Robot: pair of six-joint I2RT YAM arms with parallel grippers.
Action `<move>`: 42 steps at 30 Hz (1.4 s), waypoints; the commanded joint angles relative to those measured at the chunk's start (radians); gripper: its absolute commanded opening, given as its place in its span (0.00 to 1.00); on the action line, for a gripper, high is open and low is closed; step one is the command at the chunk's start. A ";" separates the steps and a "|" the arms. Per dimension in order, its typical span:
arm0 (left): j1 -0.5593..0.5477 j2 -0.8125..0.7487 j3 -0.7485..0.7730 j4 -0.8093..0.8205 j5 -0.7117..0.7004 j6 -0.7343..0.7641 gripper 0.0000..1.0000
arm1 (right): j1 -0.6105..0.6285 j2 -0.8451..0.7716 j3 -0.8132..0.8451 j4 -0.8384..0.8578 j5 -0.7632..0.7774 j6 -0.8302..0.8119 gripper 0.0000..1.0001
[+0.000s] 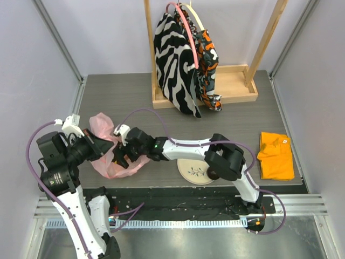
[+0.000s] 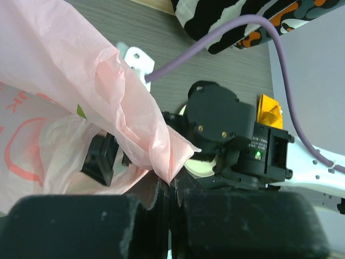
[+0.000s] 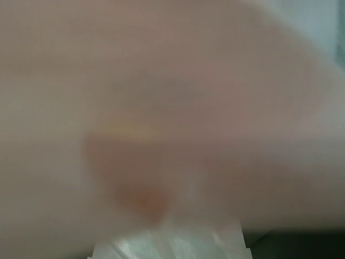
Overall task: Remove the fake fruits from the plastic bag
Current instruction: Take out the fake fruit from the plastic bag.
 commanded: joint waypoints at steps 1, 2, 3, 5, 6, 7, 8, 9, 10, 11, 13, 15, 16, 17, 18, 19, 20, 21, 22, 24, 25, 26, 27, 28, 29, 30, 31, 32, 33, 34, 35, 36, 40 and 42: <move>0.011 -0.011 0.000 0.004 0.035 0.009 0.00 | 0.032 0.011 0.021 0.010 0.034 -0.013 0.91; 0.012 -0.011 0.003 0.002 0.035 0.010 0.00 | 0.035 0.033 0.038 0.005 0.035 -0.012 0.92; 0.011 -0.009 0.004 -0.001 0.035 0.012 0.00 | 0.042 0.046 0.049 0.002 0.035 -0.013 0.91; 0.011 -0.009 0.003 -0.001 0.035 0.013 0.00 | 0.048 0.084 0.084 -0.025 0.034 -0.025 0.92; 0.011 -0.011 0.000 0.001 0.035 0.012 0.00 | 0.052 0.093 0.093 -0.030 0.032 -0.030 0.93; 0.014 -0.009 -0.002 0.001 0.036 0.012 0.00 | 0.063 0.100 0.099 -0.030 0.031 -0.033 0.93; 0.012 -0.009 -0.003 0.002 0.036 0.010 0.00 | 0.066 0.107 0.107 -0.029 0.019 -0.039 0.94; 0.012 -0.009 -0.005 0.007 0.036 0.009 0.00 | 0.072 0.115 0.107 -0.029 0.021 -0.039 0.94; 0.014 -0.009 -0.005 0.007 0.036 0.009 0.00 | 0.078 0.120 0.107 -0.027 0.029 -0.035 0.95; 0.014 -0.009 -0.005 0.010 0.036 0.007 0.00 | 0.078 0.121 0.101 -0.019 0.041 -0.013 0.96; 0.017 -0.008 -0.003 0.010 0.036 0.006 0.00 | 0.078 0.129 0.092 -0.016 0.049 -0.003 0.96; 0.017 -0.004 -0.002 0.007 0.036 0.006 0.00 | 0.077 0.127 0.083 -0.009 0.070 -0.002 0.90; 0.019 -0.004 0.000 0.007 0.035 0.007 0.00 | 0.077 0.123 0.078 -0.010 0.075 -0.006 0.80; 0.019 -0.003 0.004 0.005 0.035 0.009 0.00 | 0.071 0.117 0.078 0.019 0.071 -0.007 0.76; 0.019 -0.003 0.006 0.004 0.033 0.012 0.00 | 0.068 0.109 0.078 0.022 0.065 -0.013 0.74; 0.019 -0.003 0.006 -0.001 0.032 0.013 0.00 | 0.062 0.078 0.076 0.027 0.051 -0.013 0.69; 0.019 -0.004 0.007 -0.004 0.029 0.016 0.00 | 0.042 0.057 0.072 0.027 0.037 -0.013 0.67; 0.019 -0.004 0.007 -0.004 0.027 0.020 0.00 | 0.029 0.034 0.066 0.025 -0.001 0.000 0.66; 0.019 -0.006 0.004 -0.004 0.025 0.023 0.00 | 0.014 -0.030 0.049 0.018 -0.021 0.011 0.65; 0.019 -0.011 -0.009 0.001 0.016 0.023 0.00 | -0.038 -0.102 0.000 0.016 -0.107 0.022 0.64; 0.019 -0.009 -0.015 0.014 0.016 0.021 0.00 | -0.055 -0.167 -0.017 0.016 -0.136 0.027 0.64; 0.019 -0.011 -0.023 0.022 0.019 0.018 0.00 | -0.070 -0.202 -0.037 0.017 -0.174 0.027 0.64; 0.019 -0.008 -0.040 0.033 0.021 0.015 0.00 | -0.105 -0.231 -0.081 0.027 -0.217 0.028 0.64; 0.019 -0.008 -0.049 0.057 0.022 0.010 0.00 | -0.121 -0.259 -0.106 0.057 -0.327 0.036 0.64; 0.020 -0.003 -0.057 0.069 0.024 0.009 0.00 | -0.133 -0.305 -0.126 0.066 -0.368 0.036 0.64; 0.019 0.003 -0.077 0.083 0.024 0.007 0.00 | -0.147 -0.324 -0.169 0.076 -0.402 0.036 0.65; 0.019 0.009 -0.081 0.103 0.025 0.009 0.00 | -0.152 -0.339 -0.186 0.103 -0.482 0.031 0.64; 0.019 0.023 -0.086 0.112 0.027 0.009 0.00 | -0.152 -0.360 -0.201 0.109 -0.497 0.030 0.64; 0.019 0.028 -0.089 0.122 0.027 0.009 0.00 | -0.152 -0.373 -0.236 0.123 -0.505 0.040 0.64; 0.019 0.034 -0.092 0.134 0.024 0.010 0.00 | -0.152 -0.379 -0.249 0.166 -0.524 0.059 0.64; 0.020 0.046 -0.091 0.137 0.021 0.016 0.00 | -0.150 -0.390 -0.247 0.160 -0.532 0.066 0.64; 0.019 0.051 -0.088 0.139 0.010 0.021 0.00 | -0.152 -0.402 -0.231 0.140 -0.535 0.051 0.63; 0.019 0.077 -0.062 0.157 0.009 0.032 0.00 | -0.208 -0.515 -0.178 -0.136 -0.566 -0.126 0.62; 0.020 0.084 -0.065 0.175 0.015 0.014 0.00 | -0.253 -0.610 -0.189 -0.256 -0.577 -0.262 0.62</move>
